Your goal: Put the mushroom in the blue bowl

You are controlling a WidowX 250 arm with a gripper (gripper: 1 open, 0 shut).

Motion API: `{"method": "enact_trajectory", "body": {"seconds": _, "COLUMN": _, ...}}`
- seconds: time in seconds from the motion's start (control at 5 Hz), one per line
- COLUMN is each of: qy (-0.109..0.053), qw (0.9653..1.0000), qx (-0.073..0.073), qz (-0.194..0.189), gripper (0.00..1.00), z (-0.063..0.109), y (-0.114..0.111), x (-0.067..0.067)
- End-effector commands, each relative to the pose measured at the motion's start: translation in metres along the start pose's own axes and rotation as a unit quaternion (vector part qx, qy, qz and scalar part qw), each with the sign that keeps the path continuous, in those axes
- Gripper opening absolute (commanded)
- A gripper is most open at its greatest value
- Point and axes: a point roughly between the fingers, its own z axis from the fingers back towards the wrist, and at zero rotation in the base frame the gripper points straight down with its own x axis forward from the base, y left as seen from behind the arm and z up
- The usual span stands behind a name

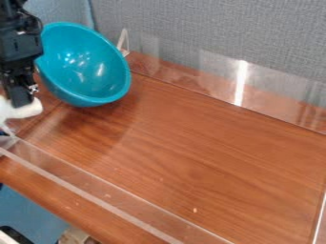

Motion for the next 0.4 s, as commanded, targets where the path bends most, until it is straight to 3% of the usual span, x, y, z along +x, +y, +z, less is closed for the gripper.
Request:
{"method": "enact_trajectory", "body": {"seconds": 0.0, "qy": -0.012, "qw": 0.9997, "qx": 0.019, "qz": 0.004, "gripper": 0.00, "z": 0.0106, "y": 0.0023, "x": -0.0004}}
{"method": "enact_trajectory", "body": {"seconds": 0.2, "qy": -0.008, "qw": 0.9998, "qx": 0.017, "qz": 0.006, "gripper": 0.00, "z": 0.0053, "y": 0.0008, "x": 0.0017}}
